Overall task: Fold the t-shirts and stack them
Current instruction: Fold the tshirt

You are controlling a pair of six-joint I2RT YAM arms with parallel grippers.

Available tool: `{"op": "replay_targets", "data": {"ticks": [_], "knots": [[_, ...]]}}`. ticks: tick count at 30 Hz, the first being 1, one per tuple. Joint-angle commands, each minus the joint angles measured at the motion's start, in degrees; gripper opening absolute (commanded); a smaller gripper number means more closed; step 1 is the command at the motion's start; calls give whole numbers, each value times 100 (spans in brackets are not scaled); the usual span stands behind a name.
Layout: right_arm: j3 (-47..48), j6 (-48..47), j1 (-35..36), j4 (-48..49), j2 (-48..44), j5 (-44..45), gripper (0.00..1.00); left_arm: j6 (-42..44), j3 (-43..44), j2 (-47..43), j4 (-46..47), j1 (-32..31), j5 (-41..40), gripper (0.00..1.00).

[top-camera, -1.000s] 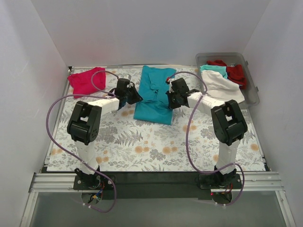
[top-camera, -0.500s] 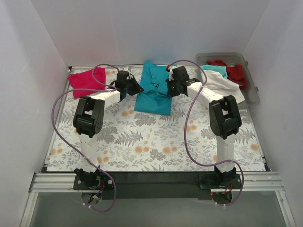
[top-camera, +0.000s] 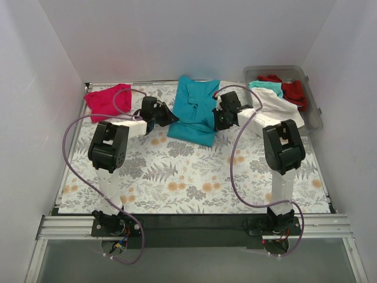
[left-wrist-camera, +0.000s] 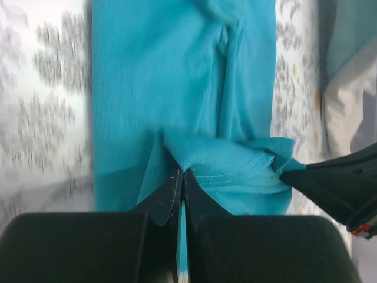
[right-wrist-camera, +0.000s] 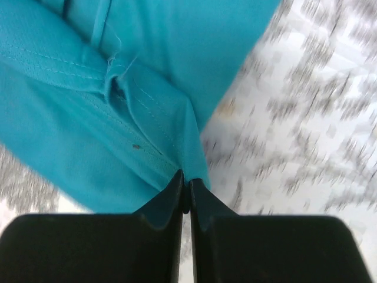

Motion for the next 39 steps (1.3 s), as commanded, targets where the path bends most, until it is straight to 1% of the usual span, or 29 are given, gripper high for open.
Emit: {"op": "replay_targets", "data": {"ticks": [1,2,3,4,5,7,9,10,11,12,14,15,18,22,28,29,30,33,37,38,39], "knots": [[-819,-2,189,284,-1192,54,1,-102,-914,-1284,716,39,434,0],[-1292,59,311,467,-1422,90,1,-137,-1431,-1524,865,30,488,0],[-1566,95,373,539,-1651,116,1,-120,-1732,-1770,1076,21,488,0],[-1787,139,435,635,-2088,203,1,-85,-1970,-2251,1095,3,462,0],[-2198,217,592,749,-2301,265,1,-41,-2407,-2491,1095,-58,340,0],[-2526,297,759,821,-2836,449,1,21,-2805,-3148,1051,-128,147,0],[-2955,420,997,865,-3137,547,1,38,-3349,-3493,973,-242,23,0],[-3106,446,1085,865,-3382,591,1,38,-3552,-3782,972,-304,-21,0],[-3220,516,1233,865,-3498,765,1,30,-3719,-3915,963,-400,-65,0],[-3326,552,1305,865,-3612,810,1,-23,-4052,-4047,885,-488,-170,0],[-3660,683,1489,856,-3919,934,1,-67,-4361,-4399,858,-707,-302,0],[-3783,727,1559,856,-4034,960,1,-145,-4676,-4626,814,-778,-442,0],[-4100,859,1797,751,-4464,1092,1,-234,-4995,-4961,613,-1051,-688,0],[-4390,974,2052,452,-5131,1171,1,-453,-5434,-5865,217,-1376,-1014,0],[-4821,1237,2421,-57,-5774,1162,1,-919,-5936,-6920,-486,-1894,-1286,0],[-4882,1342,2552,-136,-5845,1188,1,-1007,-6032,-7044,-609,-2139,-1487,0],[-4987,1404,2597,-259,-5924,1197,1,-1068,-6067,-7246,-871,-2263,-1611,0],[-5155,1641,2834,-531,-6249,1128,1,-1366,-6234,-7641,-1198,-2711,-1849,0],[-5129,2019,3326,-971,-6723,1101,1,-1763,-6218,-7898,-1699,-3344,-2253,0],[-5103,2150,3536,-1024,-6803,1118,1,-1842,-6174,-7907,-1856,-3641,-2341,0],[-5076,2204,3642,-1068,-6864,1127,1,-1921,-6121,-7924,-1936,-3792,-2568,0]]}}
